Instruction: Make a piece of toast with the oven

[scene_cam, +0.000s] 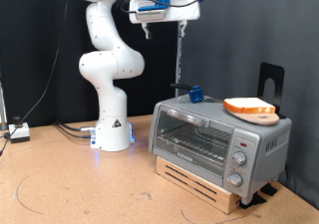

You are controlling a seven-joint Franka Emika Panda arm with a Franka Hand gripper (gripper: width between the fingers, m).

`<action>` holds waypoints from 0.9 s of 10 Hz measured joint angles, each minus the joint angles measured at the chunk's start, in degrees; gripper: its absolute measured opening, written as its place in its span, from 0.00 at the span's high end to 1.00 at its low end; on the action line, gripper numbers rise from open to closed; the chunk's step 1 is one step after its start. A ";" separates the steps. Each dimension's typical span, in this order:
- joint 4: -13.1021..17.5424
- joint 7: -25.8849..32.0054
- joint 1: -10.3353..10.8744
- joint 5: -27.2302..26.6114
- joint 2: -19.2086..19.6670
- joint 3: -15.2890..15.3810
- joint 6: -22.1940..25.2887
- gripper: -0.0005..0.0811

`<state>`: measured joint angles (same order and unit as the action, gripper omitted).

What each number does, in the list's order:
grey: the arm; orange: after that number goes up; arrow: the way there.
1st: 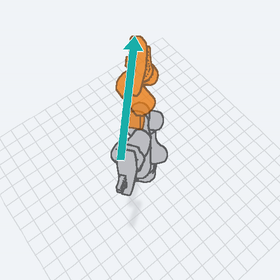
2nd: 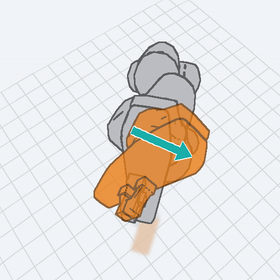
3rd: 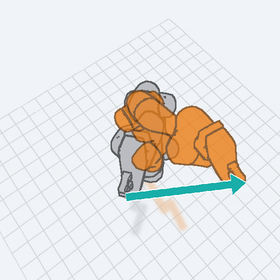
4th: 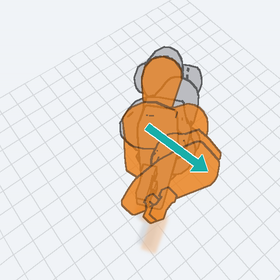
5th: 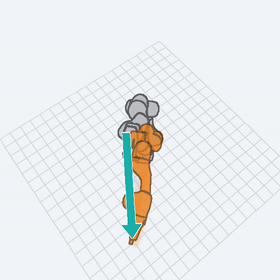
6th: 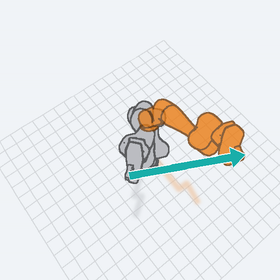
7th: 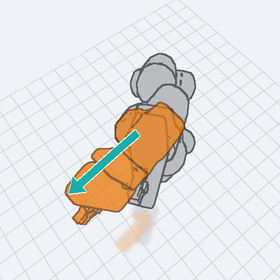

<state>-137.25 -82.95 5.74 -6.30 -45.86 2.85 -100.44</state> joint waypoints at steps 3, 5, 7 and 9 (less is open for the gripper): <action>-0.84 19.65 4.49 0.32 1.80 -3.08 -3.93 0.00; -1.06 22.73 5.13 0.43 3.37 -3.61 -5.54 0.00; -1.43 34.34 7.97 -4.55 2.98 -7.11 -5.17 0.00; -1.90 48.79 11.21 -6.41 3.51 -12.39 -3.04 0.00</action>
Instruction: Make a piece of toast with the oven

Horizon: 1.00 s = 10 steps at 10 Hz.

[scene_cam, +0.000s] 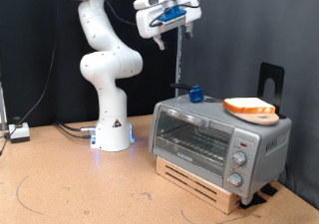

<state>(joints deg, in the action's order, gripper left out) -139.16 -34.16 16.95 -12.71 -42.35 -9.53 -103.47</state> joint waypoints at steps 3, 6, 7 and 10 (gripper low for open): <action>0.13 5.24 1.19 -0.40 2.71 -2.60 0.34 0.00; -2.63 4.72 0.81 -2.95 2.58 -2.73 -4.39 0.00; -4.26 4.38 0.23 -2.27 2.94 -2.68 -6.60 0.00; -7.15 4.53 -2.47 0.86 6.12 -3.23 -10.27 0.00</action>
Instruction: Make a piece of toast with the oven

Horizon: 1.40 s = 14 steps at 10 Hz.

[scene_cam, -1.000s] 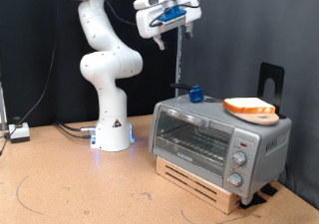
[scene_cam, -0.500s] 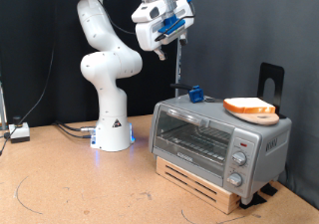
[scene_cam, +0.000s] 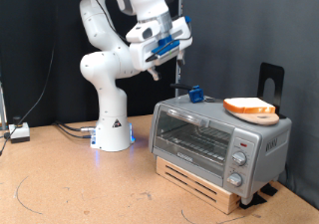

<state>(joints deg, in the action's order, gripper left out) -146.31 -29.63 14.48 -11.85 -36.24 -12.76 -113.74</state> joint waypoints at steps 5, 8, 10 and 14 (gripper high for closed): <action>-0.55 4.36 -0.45 -1.36 2.59 -2.51 -0.38 0.00; -5.31 8.22 -0.33 -0.72 1.07 -2.58 -1.54 0.00; -10.16 7.58 -0.97 1.29 1.23 -1.28 -6.82 0.00; -15.41 5.82 -0.57 0.49 2.63 0.83 -16.48 0.00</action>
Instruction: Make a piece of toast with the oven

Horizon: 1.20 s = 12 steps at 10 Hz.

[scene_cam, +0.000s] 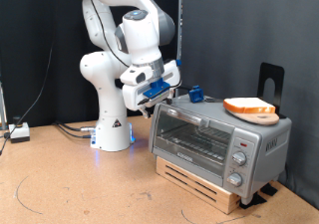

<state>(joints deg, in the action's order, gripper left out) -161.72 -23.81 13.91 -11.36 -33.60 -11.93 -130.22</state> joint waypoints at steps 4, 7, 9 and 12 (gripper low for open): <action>0.31 -1.46 0.37 -1.61 3.16 1.47 -3.22 0.00; 1.12 -4.69 -1.26 0.69 4.19 1.79 -3.27 0.00; 1.80 -7.68 -4.88 5.41 5.48 2.19 -4.54 0.00; 2.79 -8.40 -9.25 8.39 9.76 1.81 -8.00 0.00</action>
<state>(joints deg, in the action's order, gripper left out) -158.93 -32.22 4.66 -2.97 -23.84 -10.13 -138.22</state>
